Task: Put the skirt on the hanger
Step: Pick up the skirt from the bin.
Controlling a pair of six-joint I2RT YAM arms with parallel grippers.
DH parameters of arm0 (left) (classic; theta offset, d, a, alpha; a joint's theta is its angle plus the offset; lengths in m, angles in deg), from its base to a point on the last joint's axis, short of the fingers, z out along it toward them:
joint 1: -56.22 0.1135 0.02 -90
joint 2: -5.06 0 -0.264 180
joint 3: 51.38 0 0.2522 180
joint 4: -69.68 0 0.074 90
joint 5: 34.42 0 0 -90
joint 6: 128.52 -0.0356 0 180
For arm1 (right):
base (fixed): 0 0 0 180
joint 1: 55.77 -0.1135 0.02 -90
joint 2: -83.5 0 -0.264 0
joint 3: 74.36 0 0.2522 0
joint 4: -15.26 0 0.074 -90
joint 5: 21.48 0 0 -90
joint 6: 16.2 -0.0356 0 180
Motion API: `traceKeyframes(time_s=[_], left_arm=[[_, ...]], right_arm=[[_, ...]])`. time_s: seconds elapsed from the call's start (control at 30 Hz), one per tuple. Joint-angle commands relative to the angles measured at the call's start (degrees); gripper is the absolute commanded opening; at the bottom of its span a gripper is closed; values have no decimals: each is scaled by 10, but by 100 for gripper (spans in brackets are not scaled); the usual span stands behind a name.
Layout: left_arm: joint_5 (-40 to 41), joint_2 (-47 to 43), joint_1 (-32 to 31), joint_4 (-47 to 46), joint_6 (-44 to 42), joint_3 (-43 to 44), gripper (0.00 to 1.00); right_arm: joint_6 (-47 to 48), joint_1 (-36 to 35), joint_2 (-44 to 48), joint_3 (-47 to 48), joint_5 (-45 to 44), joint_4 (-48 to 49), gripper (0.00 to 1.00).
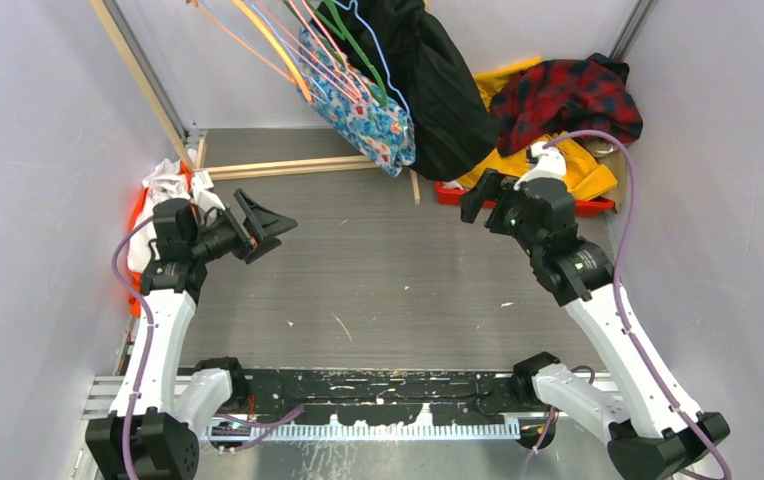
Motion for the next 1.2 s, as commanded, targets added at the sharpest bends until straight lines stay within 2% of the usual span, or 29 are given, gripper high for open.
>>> traceKeyframes(time_s=[0.0, 0.13, 0.23, 0.37, 0.47, 0.57, 0.83, 1.03, 1.17], left_arm=[[-27, -7, 4, -88, 28, -14, 99], [-27, 3, 4, -116, 38, -14, 99], [-27, 18, 4, -141, 47, -13, 100], [-31, 43, 5, -172, 56, -15, 99], [-26, 55, 4, -188, 56, -16, 99], [-22, 71, 4, -196, 49, -15, 99], [-25, 118, 3, -232, 53, -30, 99], [-15, 117, -5, -230, 51, -32, 99], [-7, 117, -9, -222, 45, -33, 99]], right_arm=[[-48, -2, 32, 80, -109, -73, 100], [-10, -1, 40, 135, -179, -100, 100], [4, 13, -24, 212, -216, -137, 100], [-18, 86, -139, 275, -167, -150, 99], [-46, 168, -187, 282, -128, -105, 92], [-78, 220, -242, 299, -70, -65, 86], [-64, 228, -423, 367, -90, -32, 76], [-64, 229, -515, 377, -116, -22, 76], [-63, 229, -547, 361, -80, -5, 78]])
